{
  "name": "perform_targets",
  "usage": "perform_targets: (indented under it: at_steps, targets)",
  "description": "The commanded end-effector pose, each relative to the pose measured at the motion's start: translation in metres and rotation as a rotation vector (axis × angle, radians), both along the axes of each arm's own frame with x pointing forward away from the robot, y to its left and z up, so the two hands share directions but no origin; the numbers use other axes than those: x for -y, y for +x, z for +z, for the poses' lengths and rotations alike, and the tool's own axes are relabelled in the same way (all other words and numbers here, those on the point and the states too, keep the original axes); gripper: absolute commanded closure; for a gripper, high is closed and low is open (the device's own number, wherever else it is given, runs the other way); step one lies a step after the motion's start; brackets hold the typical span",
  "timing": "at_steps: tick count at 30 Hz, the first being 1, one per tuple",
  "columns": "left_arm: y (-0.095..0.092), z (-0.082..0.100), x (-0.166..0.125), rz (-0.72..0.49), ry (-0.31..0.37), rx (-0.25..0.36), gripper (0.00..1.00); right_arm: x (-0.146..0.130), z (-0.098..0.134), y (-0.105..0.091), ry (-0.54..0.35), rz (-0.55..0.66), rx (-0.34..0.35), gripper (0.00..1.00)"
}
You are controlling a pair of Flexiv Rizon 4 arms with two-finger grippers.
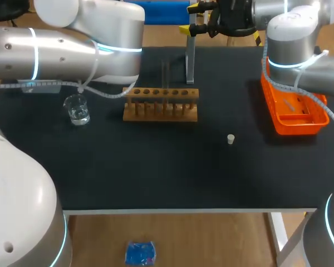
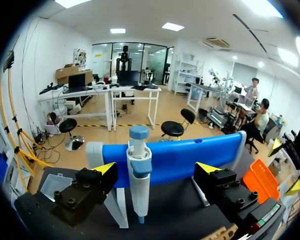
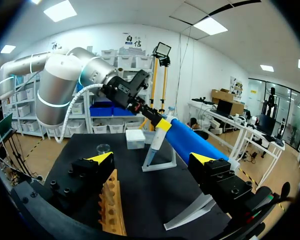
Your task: Invert the test tube, pick up the pipette, mount the tip to pipette, aspirate from beaker and dispense into the tube, eject the tip, return the pipette, and cap with the stopper.
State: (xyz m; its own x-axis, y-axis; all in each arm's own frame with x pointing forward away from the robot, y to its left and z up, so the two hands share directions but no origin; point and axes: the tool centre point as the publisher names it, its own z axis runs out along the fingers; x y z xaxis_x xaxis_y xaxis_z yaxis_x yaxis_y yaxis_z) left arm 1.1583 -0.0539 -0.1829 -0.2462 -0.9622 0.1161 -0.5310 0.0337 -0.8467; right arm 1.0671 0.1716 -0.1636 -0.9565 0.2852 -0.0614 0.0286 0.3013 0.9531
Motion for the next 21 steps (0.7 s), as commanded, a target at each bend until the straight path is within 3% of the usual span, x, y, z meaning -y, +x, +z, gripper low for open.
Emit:
perform_targets:
  at_steps: [1,11,16,21]
  targets:
    - [-0.009,0.009,-0.004,-0.002,-0.002,0.010,0.00,0.001,0.001,0.000,-0.002,0.002,-0.002,0.00]
    - [-0.018,0.038,-0.002,-0.045,0.018,0.080,0.00,0.001,0.001,0.000,-0.002,0.002,-0.002,0.00]
    - [-0.029,0.053,0.003,-0.252,-0.002,0.140,0.00,0.001,0.001,0.000,-0.002,0.002,-0.002,0.00]
    - [-0.054,0.072,0.002,-0.436,0.009,0.200,0.00,0.001,0.001,0.000,-0.002,0.002,-0.002,0.00]
